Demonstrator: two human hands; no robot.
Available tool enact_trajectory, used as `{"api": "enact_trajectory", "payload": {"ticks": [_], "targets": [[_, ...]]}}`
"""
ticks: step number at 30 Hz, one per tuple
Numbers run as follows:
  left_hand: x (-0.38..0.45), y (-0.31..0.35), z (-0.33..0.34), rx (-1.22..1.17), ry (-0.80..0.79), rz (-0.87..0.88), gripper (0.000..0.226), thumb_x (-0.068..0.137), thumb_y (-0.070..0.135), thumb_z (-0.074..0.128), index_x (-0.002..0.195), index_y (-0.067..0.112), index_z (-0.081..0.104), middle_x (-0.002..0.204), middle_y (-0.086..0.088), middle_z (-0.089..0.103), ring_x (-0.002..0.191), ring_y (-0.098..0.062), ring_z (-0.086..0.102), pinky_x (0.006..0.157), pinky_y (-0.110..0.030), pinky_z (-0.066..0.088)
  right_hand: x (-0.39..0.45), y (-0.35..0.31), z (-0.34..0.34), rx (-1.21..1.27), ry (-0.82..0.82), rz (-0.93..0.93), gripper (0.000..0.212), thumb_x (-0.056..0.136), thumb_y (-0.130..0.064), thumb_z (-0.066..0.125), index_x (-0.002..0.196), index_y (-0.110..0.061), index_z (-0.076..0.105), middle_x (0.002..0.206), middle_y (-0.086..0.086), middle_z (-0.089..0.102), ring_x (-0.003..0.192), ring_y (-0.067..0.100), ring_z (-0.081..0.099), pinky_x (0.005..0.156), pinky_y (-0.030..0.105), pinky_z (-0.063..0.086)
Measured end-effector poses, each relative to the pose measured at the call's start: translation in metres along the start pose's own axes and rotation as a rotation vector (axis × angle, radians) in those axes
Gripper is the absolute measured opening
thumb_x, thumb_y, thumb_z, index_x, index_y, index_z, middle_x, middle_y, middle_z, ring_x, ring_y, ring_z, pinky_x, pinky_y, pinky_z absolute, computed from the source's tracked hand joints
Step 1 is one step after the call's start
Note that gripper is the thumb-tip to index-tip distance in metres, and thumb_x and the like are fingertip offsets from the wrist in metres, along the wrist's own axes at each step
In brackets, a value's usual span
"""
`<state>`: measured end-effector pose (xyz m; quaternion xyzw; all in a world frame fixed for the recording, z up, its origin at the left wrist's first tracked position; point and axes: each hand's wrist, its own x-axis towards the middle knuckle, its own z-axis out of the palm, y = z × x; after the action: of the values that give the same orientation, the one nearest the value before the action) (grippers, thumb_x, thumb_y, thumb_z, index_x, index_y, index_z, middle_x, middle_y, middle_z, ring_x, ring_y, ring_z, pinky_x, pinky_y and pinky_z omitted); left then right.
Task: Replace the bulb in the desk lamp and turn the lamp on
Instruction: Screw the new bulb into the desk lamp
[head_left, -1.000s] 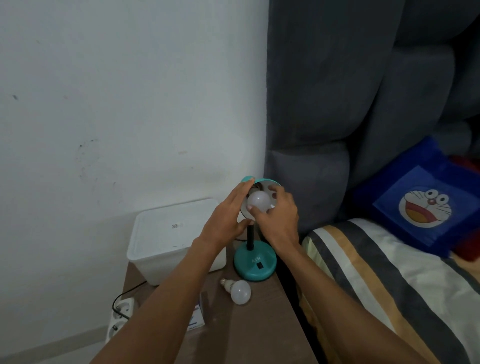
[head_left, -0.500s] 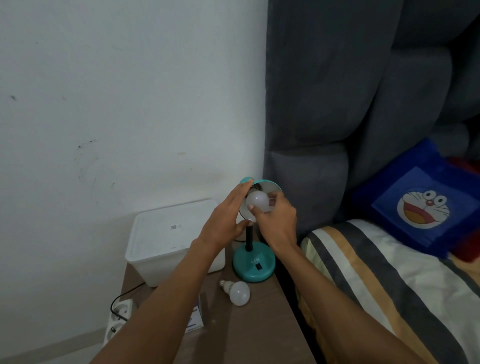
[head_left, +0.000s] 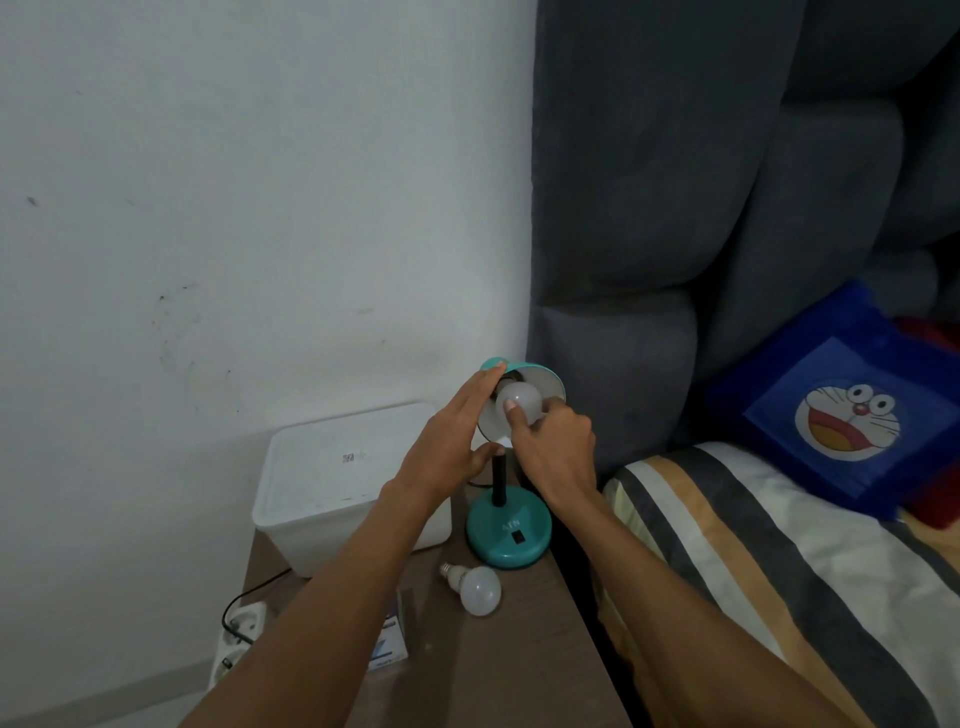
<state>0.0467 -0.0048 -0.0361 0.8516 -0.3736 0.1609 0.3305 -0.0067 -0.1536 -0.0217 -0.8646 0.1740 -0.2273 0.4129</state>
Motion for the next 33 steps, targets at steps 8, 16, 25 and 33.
{"api": "enact_trajectory", "payload": {"ticks": [8, 16, 25, 33], "targets": [[-0.001, 0.002, 0.000, -0.012, -0.003, 0.004, 0.100, 0.083, 0.009, 0.084, 0.162, 0.019, 0.024, 0.167, 0.003, 0.031, 0.152, -0.012, 0.033, 0.120, -0.014, 0.025, -0.005, -0.002, -0.003, 0.021, -0.005, -0.198, 0.067, 0.082, -0.037, 0.077, 0.139, -0.019, 0.047, 0.131, 0.009, 0.058, 0.113, 0.027, 0.060, 0.092, 0.042, 0.054], [-0.006, 0.000, 0.000, -0.025, 0.016, -0.004, 0.095, 0.086, 0.011, 0.081, 0.162, 0.021, 0.025, 0.167, 0.003, 0.032, 0.151, -0.013, 0.036, 0.121, -0.020, 0.029, 0.005, -0.002, -0.005, -0.042, 0.071, -0.041, 0.033, 0.101, -0.029, 0.046, 0.094, -0.004, 0.067, 0.089, 0.015, 0.070, 0.082, 0.033, 0.068, 0.061, 0.031, 0.050], [0.000, 0.012, -0.008, -0.018, -0.045, -0.016, 0.105, 0.084, 0.019, 0.085, 0.164, 0.027, 0.016, 0.170, 0.010, 0.021, 0.152, -0.007, 0.031, 0.119, -0.022, 0.035, -0.011, -0.028, -0.016, 0.104, 0.229, -0.355, 0.023, 0.098, -0.031, 0.054, 0.111, -0.016, 0.067, 0.104, 0.000, 0.070, 0.093, 0.014, 0.065, 0.080, 0.028, 0.054], [-0.048, -0.012, -0.055, 0.006, 0.096, -0.259, 0.095, 0.088, 0.043, 0.078, 0.163, 0.022, 0.022, 0.167, 0.001, 0.032, 0.151, -0.018, 0.037, 0.120, -0.042, 0.040, -0.032, -0.082, 0.023, 0.171, 0.040, -0.486, 0.031, 0.097, -0.027, 0.055, 0.124, -0.014, 0.064, 0.112, 0.003, 0.069, 0.095, 0.011, 0.064, 0.083, 0.031, 0.057]]}}
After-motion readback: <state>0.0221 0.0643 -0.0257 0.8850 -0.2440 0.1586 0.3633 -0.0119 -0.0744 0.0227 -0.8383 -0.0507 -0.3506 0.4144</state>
